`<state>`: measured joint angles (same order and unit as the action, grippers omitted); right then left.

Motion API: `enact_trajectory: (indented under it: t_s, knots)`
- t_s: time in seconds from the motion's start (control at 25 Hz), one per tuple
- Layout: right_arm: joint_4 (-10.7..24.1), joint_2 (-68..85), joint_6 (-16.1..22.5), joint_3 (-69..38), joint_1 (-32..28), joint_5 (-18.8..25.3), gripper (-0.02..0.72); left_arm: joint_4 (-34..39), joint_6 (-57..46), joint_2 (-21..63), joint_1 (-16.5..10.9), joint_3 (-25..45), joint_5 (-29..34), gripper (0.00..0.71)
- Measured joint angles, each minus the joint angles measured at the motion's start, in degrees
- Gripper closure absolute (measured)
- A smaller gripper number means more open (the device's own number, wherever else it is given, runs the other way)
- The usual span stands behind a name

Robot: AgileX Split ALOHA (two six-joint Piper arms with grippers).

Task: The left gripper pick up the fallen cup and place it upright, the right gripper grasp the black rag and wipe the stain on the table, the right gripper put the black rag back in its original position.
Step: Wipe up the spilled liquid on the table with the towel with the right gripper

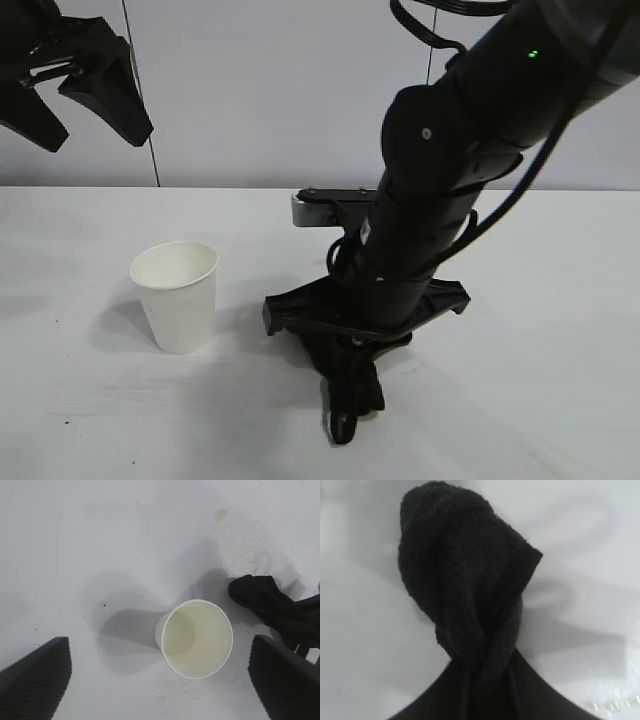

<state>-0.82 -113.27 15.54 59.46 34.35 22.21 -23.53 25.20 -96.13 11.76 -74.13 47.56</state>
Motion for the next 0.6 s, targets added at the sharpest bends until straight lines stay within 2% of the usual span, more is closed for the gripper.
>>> enact_trajectory:
  t_s: [0.16,0.36,0.48,0.6]
  knots:
    - [3.09,3.97,3.70,-5.90,-3.99,-0.48,0.621,0.00,0.00,0.00,0.00,0.00,0.06,0.016]
    - [6.77,5.04,4.32,-7.23,-9.59,-0.01,0.621,0.00,0.00,0.00,0.00,0.00,0.06,0.016]
    - [8.31,4.75,4.32,-6.56,-10.46,-0.81,0.621,0.00,0.00,0.00,0.00,0.00,0.06,0.016]
    - [9.02,2.34,4.32,-2.60,-10.46,0.88,0.621,0.00,0.00,0.00,0.00,0.00,-0.04,0.016]
